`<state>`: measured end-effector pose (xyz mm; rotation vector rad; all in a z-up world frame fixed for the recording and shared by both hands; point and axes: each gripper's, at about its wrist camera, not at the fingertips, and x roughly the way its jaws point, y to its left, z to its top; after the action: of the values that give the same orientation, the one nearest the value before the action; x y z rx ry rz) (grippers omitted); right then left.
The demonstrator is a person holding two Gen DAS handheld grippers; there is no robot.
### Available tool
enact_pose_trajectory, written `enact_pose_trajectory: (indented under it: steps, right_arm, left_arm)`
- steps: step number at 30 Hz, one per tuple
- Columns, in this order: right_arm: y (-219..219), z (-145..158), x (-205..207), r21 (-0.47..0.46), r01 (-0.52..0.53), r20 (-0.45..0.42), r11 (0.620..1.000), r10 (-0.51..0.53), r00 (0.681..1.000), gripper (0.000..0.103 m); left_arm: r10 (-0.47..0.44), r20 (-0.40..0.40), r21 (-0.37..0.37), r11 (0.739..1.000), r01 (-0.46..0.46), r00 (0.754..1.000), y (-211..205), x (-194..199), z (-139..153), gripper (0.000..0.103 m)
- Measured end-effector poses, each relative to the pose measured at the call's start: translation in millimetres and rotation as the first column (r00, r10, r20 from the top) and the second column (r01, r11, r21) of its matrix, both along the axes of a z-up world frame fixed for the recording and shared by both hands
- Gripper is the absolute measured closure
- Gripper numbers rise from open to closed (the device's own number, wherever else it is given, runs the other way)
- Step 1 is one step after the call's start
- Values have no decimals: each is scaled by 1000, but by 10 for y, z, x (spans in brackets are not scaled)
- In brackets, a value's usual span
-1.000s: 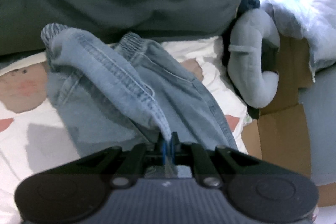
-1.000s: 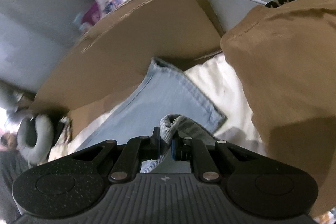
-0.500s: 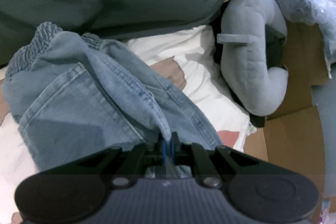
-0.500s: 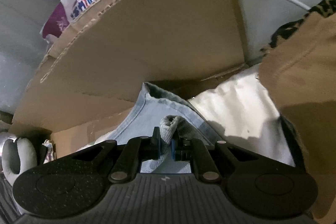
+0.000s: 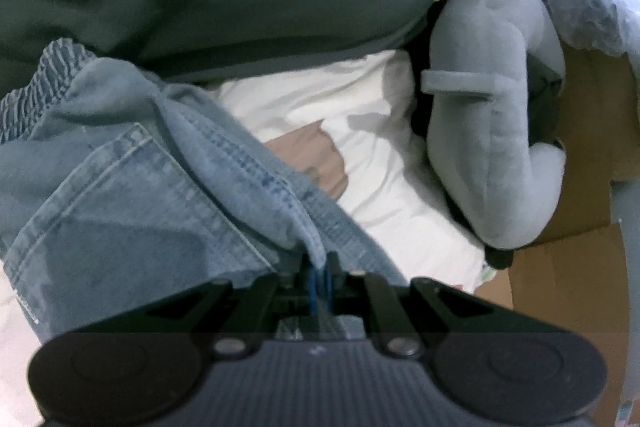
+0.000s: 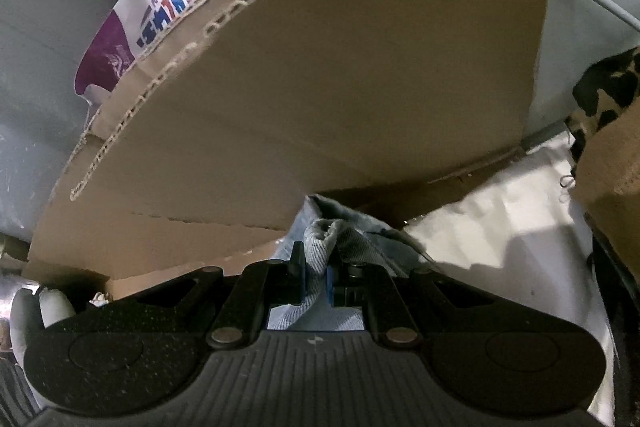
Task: Fold clothes
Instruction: 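Hold the jeans side with the left gripper while the right gripper folds the hem over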
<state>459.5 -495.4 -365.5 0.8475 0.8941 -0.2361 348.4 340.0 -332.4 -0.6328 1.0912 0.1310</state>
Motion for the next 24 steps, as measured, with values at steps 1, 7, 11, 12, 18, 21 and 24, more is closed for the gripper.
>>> enact_pose_trajectory:
  steps: [1,7,11,12,18,21,24]
  right_arm:
    - [1,-2,9,0,6,3,1000,-6,1000,95]
    - [5,-44,56,0,46,4,999,-46,999,95]
    - [-30,-58,72,-6,67,13,998,-67,998,95]
    - [-45,-58,70,-6,71,15,997,-71,997,95]
    - [-88,-39,68,3,88,27,996,-88,996,95]
    - [-101,-54,78,8,99,28,995,-99,995,95]
    - [-117,-90,85,12,106,25,994,-106,994,95]
  left_arm:
    - [0,1,0,1000,0,1000,-16,22,-5,98]
    - [2,-4,13,1000,-2,1000,-123,118,-78,98]
    - [-10,3,8,1000,10,1000,-185,159,-92,98]
    - [-13,4,7,1000,13,1000,-202,168,-93,98]
    - [0,-8,-7,1000,0,1000,-230,216,-126,98]
    - [-8,-12,9,1000,8,1000,-286,253,-104,97]
    - [-30,-12,17,999,30,999,-329,288,-79,94]
